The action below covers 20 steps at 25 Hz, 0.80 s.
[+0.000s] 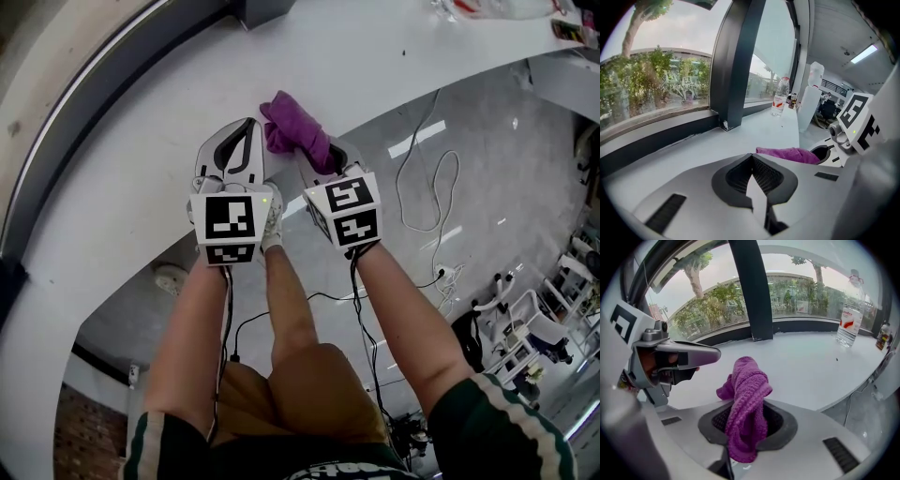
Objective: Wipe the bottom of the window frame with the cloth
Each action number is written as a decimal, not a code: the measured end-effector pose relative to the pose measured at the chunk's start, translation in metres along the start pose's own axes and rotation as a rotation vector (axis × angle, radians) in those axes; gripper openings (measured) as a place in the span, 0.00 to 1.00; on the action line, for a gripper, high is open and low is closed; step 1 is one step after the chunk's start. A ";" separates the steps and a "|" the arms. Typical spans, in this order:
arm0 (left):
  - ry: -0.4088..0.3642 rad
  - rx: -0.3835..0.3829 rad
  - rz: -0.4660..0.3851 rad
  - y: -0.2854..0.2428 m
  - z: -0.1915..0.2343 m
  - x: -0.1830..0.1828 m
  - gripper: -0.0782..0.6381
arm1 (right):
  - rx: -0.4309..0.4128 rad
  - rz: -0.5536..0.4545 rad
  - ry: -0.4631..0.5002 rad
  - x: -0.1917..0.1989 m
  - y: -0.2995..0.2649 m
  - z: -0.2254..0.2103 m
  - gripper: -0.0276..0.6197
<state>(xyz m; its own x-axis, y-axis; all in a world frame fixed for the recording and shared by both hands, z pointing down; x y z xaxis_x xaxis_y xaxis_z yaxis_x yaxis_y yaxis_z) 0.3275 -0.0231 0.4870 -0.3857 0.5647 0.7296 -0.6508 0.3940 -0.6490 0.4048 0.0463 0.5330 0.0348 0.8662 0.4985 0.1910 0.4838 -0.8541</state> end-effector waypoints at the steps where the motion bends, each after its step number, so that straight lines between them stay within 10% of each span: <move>1: -0.006 0.010 0.005 0.000 -0.005 0.001 0.12 | -0.003 0.001 0.001 0.003 0.002 -0.001 0.20; 20: -0.044 0.019 -0.014 0.042 -0.005 0.033 0.12 | 0.080 0.003 0.014 0.030 0.008 0.022 0.20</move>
<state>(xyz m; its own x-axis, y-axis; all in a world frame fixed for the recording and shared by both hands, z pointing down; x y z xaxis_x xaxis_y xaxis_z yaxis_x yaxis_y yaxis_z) 0.2911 0.0159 0.4826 -0.4046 0.5267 0.7476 -0.6686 0.3873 -0.6348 0.3862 0.0791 0.5376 0.0487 0.8661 0.4976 0.1123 0.4903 -0.8643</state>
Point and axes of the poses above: the fingertips, and each gripper's own axes: y backward along the fingers, z to its left, x out of its underside, the point moved 2 cm from there along y, backward along the fingers, and after that the axes turned 4 degrees about x, right-handed, at the moved point
